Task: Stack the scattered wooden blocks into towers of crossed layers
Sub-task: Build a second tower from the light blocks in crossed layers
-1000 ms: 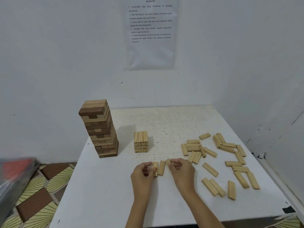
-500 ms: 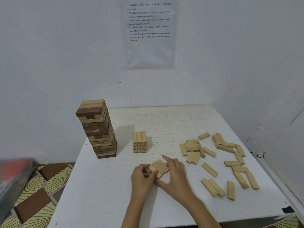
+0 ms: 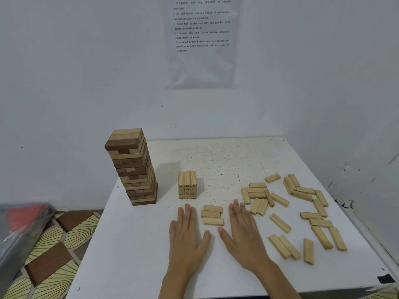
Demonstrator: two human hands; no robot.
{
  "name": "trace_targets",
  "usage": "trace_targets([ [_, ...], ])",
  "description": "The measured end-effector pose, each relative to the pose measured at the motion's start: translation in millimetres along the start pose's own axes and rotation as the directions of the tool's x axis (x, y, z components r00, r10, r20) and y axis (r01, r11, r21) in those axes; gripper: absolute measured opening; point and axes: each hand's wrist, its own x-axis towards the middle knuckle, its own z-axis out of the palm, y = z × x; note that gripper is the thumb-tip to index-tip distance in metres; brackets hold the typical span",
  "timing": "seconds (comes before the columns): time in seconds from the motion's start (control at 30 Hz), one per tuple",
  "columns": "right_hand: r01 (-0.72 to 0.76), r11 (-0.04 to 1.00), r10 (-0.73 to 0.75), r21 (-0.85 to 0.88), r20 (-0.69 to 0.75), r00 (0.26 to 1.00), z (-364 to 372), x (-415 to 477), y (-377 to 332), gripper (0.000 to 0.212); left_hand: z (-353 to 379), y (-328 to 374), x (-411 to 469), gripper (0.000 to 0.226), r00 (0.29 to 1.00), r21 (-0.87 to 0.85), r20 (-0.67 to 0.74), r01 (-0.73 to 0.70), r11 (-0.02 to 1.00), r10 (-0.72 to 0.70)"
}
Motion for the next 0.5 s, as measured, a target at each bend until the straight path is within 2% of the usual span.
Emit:
trace_targets([
  [0.1,-0.031,0.992,0.028,-0.121,-0.027,0.999,14,-7,-5,0.071,2,5,3,0.083,0.999,0.071,0.032,-0.04,0.997,0.038],
  [0.17,-0.038,0.991,0.031,-0.128,-0.05,0.998,18,-8,-10,0.065,6,5,4,0.079,0.997,0.093,0.02,-0.07,0.993,0.069],
  [0.37,-0.044,0.978,0.018,-0.206,-0.126,0.992,18,-5,-13,0.063,18,0,7,0.069,0.995,0.103,-0.033,-0.089,0.991,0.092],
  [0.43,-0.055,0.977,0.027,-0.204,-0.135,0.991,20,-5,-13,0.063,19,1,7,0.076,0.991,0.08,-0.079,-0.102,0.992,0.108],
  [0.5,-0.058,0.977,0.027,-0.208,-0.148,0.989,21,-4,-13,0.063,20,-1,5,0.085,0.994,0.032,-0.053,-0.097,0.995,0.099],
])
